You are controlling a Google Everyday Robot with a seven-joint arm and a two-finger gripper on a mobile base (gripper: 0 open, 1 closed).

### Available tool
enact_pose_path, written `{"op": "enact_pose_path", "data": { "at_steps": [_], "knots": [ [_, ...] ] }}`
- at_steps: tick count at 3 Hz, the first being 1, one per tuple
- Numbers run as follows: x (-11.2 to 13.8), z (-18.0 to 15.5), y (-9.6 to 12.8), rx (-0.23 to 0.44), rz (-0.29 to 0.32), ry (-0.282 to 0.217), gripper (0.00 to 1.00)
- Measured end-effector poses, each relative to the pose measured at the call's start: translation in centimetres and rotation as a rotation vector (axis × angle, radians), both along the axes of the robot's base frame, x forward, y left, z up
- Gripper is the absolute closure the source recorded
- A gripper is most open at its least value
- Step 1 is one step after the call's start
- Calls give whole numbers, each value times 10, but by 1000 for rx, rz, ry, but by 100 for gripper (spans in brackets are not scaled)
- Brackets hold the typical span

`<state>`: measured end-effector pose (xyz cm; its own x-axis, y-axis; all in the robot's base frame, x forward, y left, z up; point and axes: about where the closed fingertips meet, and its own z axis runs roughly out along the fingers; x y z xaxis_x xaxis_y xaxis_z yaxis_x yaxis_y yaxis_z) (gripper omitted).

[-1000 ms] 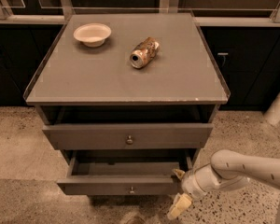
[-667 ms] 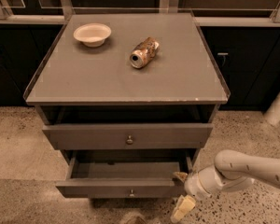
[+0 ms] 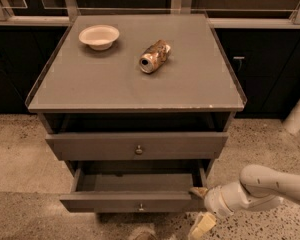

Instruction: Open middle drawer

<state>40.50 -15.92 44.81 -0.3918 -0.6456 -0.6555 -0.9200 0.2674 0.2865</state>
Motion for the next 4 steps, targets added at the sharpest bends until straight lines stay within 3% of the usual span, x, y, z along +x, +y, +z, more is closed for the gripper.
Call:
{"op": "enact_pose_path", "data": {
  "at_steps": [1,4],
  "knots": [
    [0,1,-4,28,-30,-6,0],
    [-29,4,-15,65,-54,89,0]
  ]
}}
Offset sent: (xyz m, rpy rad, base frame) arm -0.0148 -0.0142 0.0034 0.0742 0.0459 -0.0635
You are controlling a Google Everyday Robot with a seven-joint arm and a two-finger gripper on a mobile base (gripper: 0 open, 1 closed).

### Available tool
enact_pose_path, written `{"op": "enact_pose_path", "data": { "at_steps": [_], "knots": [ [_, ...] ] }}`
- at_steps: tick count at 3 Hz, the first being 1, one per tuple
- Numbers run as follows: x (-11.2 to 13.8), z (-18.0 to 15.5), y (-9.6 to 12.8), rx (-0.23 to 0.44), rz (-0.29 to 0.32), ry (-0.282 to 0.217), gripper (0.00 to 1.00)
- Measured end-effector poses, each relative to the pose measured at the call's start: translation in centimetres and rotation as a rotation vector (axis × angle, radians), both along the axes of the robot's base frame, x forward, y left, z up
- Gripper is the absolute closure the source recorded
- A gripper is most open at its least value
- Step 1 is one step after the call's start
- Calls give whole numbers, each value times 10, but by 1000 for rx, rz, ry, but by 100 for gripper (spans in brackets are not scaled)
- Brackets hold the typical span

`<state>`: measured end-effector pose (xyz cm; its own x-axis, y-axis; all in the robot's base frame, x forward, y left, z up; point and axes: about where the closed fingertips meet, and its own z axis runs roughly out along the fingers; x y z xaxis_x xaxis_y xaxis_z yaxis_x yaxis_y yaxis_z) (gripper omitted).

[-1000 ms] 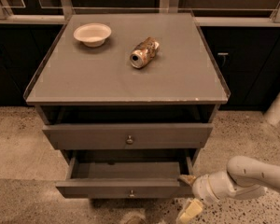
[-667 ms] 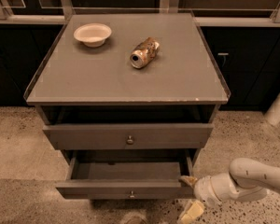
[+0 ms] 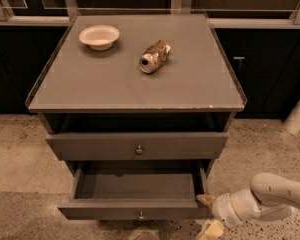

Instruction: Open middle drawer

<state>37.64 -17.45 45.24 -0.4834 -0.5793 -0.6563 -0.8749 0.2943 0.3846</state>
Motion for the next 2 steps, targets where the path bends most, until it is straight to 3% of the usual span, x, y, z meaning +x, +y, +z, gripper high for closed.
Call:
{"op": "enact_pose_path", "data": {
  "at_steps": [1,2],
  "knots": [
    [-6,9,-14,-19,-63,-31,0],
    [-6,9,-14,-19,-63,-31,0]
  ]
}}
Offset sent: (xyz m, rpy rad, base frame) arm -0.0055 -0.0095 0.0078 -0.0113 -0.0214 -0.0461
